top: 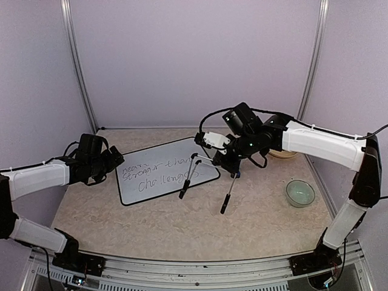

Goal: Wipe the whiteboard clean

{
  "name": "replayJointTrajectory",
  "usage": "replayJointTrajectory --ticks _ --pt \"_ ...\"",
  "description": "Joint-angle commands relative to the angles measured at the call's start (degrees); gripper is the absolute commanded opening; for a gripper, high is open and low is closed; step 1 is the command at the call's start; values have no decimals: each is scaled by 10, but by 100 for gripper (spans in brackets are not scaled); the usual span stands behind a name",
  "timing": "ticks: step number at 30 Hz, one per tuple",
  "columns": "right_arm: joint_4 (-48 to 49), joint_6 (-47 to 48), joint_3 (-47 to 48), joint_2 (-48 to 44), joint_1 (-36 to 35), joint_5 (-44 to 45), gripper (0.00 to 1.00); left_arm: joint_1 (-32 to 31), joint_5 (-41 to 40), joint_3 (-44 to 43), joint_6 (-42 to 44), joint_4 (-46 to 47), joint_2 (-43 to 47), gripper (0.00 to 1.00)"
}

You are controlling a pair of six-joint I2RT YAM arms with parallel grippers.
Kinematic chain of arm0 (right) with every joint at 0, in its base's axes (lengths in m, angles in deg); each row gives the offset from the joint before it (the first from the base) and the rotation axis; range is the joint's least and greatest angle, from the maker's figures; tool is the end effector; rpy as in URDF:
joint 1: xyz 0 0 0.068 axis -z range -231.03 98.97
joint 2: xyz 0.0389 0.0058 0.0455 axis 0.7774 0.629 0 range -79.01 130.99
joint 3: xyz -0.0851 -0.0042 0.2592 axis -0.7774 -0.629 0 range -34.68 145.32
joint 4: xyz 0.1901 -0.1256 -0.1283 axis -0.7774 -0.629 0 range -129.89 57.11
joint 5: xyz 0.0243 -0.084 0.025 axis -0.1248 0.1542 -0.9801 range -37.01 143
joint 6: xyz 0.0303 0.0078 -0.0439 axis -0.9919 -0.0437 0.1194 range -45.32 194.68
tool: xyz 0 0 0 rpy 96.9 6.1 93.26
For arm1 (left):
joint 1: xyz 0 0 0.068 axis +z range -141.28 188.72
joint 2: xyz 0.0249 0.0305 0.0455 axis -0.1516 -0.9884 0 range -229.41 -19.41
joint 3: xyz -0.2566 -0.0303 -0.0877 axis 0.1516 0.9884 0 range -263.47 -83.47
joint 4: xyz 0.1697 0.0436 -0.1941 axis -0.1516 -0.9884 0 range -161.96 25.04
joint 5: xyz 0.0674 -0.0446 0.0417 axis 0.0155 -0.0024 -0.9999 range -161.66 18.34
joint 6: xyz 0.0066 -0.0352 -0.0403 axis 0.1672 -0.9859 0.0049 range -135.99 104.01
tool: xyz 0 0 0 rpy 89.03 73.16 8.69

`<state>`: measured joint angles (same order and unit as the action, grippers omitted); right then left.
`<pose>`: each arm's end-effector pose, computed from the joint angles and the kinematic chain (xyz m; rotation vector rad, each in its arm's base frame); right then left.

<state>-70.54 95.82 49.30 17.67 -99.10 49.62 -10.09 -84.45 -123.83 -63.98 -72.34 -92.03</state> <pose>0.2477 0.2788 0.2960 -1.4232 2.0160 0.2778 0.2526 -0.0777 0.2161 -0.6866 2.1630 -0.3744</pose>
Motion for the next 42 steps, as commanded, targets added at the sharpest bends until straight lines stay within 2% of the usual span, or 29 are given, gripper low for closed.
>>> replayJointTrajectory --ticks 1,12,16,26,32,33,35,37,42 --pt "40 -50 32 -19 59 133 0 -3 -7 0 -1 -14 13 99" --pt "18 -189 28 24 192 165 0 -3 -9 5 -1 -19 18 99" --pt "21 -217 6 21 216 148 0 -3 -11 5 0 -20 20 99" --pt "26 -270 -46 30 264 180 0 1 -10 1 0 -11 6 99" --pt "40 -287 -72 34 282 170 0 13 -2 -17 8 -3 -13 99" --pt "39 -289 -75 32 283 168 4 16 0 -22 9 0 -17 99" --pt "38 -290 -77 26 283 163 23 23 5 -42 12 6 -34 99" --pt "33 -292 -78 14 283 155 36 30 10 -72 18 6 -57 99" --pt "18 -298 -68 -34 278 137 49 37 22 -182 52 2 -146 99"
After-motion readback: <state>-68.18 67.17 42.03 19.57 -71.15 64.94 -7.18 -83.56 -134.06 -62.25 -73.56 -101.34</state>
